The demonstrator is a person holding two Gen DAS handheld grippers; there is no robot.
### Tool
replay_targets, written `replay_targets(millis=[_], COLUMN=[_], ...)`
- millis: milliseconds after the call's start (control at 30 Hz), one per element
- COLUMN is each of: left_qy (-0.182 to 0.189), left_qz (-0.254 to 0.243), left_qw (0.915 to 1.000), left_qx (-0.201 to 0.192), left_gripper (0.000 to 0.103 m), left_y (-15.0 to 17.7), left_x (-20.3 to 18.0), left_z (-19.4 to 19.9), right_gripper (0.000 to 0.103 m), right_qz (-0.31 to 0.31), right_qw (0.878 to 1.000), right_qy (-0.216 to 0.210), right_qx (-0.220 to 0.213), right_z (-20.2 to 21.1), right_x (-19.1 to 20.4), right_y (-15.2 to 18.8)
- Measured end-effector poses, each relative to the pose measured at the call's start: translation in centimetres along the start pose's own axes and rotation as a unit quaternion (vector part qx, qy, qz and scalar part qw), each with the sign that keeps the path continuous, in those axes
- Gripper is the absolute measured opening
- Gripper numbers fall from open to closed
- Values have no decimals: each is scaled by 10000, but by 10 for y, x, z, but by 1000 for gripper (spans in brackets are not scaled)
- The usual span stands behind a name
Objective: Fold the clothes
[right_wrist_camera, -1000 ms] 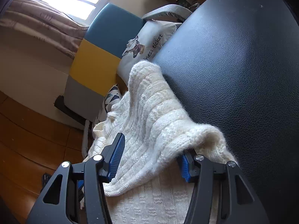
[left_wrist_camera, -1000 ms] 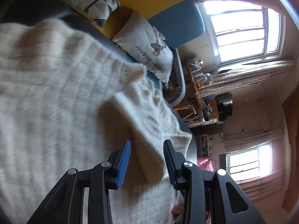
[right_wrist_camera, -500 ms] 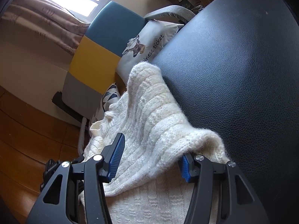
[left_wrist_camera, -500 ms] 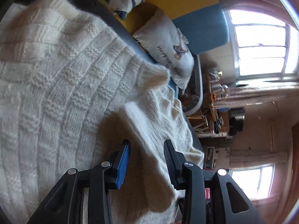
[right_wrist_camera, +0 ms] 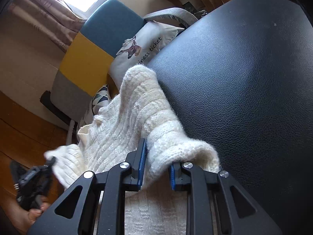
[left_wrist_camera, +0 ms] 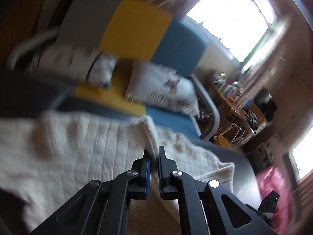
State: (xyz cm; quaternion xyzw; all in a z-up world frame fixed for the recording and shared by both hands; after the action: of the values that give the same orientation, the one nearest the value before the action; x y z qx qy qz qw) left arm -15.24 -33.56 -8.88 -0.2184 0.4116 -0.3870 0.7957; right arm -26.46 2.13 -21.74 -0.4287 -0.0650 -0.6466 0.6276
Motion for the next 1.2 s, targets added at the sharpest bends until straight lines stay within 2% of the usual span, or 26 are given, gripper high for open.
replay_targets(millis=[100, 267, 400, 467, 533, 667, 733, 833, 933, 1000, 1100, 1167, 1200], left_qy=[266, 798, 1257, 1132, 902, 35, -274, -490, -538, -586, -517, -410, -492], left_qz=[-549, -1078, -1269, -1327, -1156, -606, -239, 214, 437, 516, 485, 292, 92], left_qw=[9974, 9883, 9796, 9801, 9864, 9979, 9993, 9980, 9967, 9959, 9973, 9987, 9987], left_qx=[-383, -731, -920, -951, -745, -240, 52, 326, 429, 463, 206, -35, -81], left_gripper=[5, 5, 5, 5, 5, 5, 5, 5, 5, 5, 5, 5, 5], left_y=[-26, -61, -64, -54, -38, -4, 19, 48, 71, 75, 57, 44, 40], left_x=[-38, -105, -136, -129, -99, -12, 30, 70, 80, 80, 68, 56, 50], left_z=[21, 31, 36, 33, 24, -4, -14, -17, -18, -20, -21, -11, -10], right_gripper=[22, 22, 22, 22, 22, 22, 22, 25, 25, 25, 25, 25, 25], right_qz=[-55, -278, -845, -1037, -1046, -1058, -1158, -1329, -1427, -1268, -1055, -927, -862], right_qw=[9999, 9985, 9932, 9910, 9912, 9906, 9888, 9851, 9831, 9869, 9904, 9917, 9922], right_qy=[-59, -256, -443, -457, -452, -590, -703, -893, -979, -834, -676, -612, -580], right_qx=[-117, -389, -663, -706, -673, -641, -633, -635, -596, -547, -586, -652, -685], right_z=[4, 16, 24, 25, 22, 18, 16, 15, 13, 12, 15, 19, 21], right_x=[1, 0, -21, -31, -37, -42, -44, -45, -44, -39, -28, -25, -23], right_y=[-4, -12, -13, -11, -9, -4, -4, -4, -5, -7, -15, -19, -21])
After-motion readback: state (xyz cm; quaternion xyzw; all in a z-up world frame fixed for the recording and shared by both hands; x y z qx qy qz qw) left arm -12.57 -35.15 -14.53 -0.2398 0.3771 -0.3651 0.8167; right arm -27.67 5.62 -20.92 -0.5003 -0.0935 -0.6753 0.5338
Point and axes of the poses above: each gripper's, at about its wrist camera, not at the fingertips, and z roughly against the way its jaws point, x to its left, y to its underside, the point moved 4 cm from there along -z, roughly the way its jaws point, and after that the axes turned 4 degrees about z, right-handed, at the moved point
